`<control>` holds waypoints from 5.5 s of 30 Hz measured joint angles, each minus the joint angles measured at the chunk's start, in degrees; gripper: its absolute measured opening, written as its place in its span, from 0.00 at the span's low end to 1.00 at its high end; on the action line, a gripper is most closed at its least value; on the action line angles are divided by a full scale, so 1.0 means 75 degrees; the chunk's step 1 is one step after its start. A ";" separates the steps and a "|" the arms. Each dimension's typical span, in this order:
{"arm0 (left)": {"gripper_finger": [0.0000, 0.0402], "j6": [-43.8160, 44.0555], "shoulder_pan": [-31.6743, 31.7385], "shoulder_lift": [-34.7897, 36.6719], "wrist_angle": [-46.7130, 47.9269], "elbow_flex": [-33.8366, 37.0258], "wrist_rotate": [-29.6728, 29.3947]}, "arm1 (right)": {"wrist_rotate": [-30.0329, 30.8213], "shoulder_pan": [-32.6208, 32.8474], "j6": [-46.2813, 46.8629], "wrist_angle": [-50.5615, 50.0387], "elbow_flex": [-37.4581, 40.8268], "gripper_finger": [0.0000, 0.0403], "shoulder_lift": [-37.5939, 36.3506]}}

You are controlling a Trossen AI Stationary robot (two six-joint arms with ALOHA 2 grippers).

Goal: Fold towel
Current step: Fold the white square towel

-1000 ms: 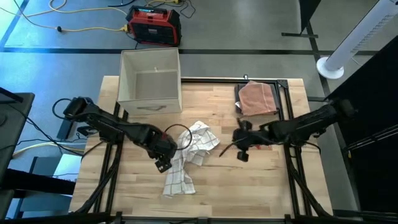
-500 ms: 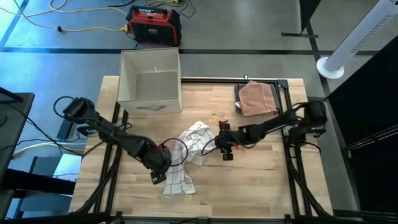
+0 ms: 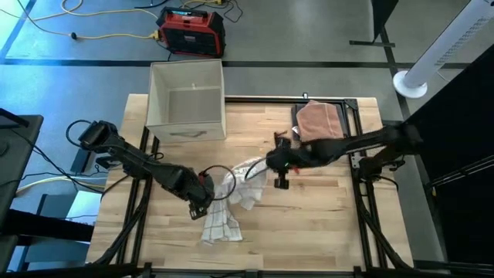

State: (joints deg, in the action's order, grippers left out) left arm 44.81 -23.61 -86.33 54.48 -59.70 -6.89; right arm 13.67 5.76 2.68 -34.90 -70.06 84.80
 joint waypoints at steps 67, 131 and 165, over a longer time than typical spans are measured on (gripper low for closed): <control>0.50 -0.3006 0.3000 0.0433 -0.3721 0.0462 0.0787 | -0.1573 0.4195 0.5754 -0.3092 0.0695 0.00 -0.0292; 0.03 -0.7113 0.2857 -0.4435 -0.3021 -0.5368 0.1980 | 0.1251 0.4619 0.7946 -0.2802 0.0807 0.00 -0.0360; 0.01 -0.4121 0.2234 0.2644 0.1444 -0.3812 0.1113 | 0.2528 0.3860 0.8917 -0.3387 0.1491 0.00 -0.3234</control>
State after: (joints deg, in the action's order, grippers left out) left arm 13.90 -6.85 -66.50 65.31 -88.29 1.46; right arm 32.63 34.71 69.56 -60.30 -58.88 60.55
